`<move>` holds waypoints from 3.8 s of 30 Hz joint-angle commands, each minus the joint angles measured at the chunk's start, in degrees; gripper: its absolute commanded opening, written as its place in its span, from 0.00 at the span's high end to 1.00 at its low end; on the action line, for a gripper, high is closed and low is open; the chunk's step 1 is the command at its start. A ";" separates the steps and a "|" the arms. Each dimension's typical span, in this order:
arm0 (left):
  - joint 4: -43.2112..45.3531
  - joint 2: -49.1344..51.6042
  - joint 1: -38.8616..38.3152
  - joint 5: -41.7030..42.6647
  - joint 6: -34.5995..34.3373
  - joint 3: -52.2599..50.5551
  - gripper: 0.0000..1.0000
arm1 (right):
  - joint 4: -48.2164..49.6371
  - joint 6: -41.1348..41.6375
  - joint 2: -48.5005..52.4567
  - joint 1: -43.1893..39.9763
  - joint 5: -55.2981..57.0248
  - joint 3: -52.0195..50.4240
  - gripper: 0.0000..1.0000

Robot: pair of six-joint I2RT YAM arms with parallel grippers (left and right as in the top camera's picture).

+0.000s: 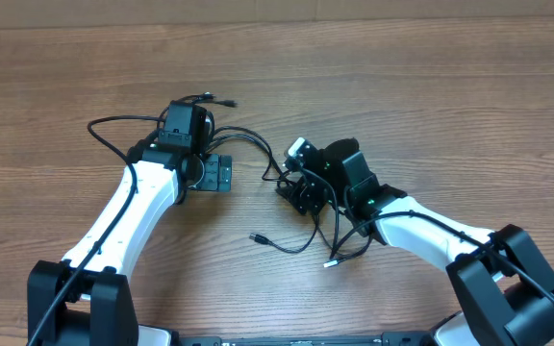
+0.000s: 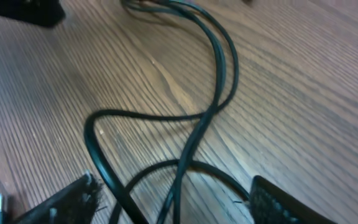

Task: Untangle cables

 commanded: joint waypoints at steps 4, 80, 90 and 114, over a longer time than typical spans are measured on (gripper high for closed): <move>0.07 -0.24 -0.02 -0.72 1.51 -0.35 0.00 | 2.60 -0.20 3.96 1.95 -1.29 1.36 0.47; 0.09 -0.24 -0.02 -0.72 1.51 -0.35 0.00 | -28.28 5.01 -15.76 3.28 16.74 16.35 0.96; 0.09 -0.24 -0.02 -0.72 1.51 -0.35 0.00 | -31.67 6.60 -29.92 3.28 25.99 28.46 0.96; 0.09 -0.24 -0.02 -0.72 1.51 -0.35 0.01 | 2.97 -14.80 -44.48 3.28 57.90 29.33 0.96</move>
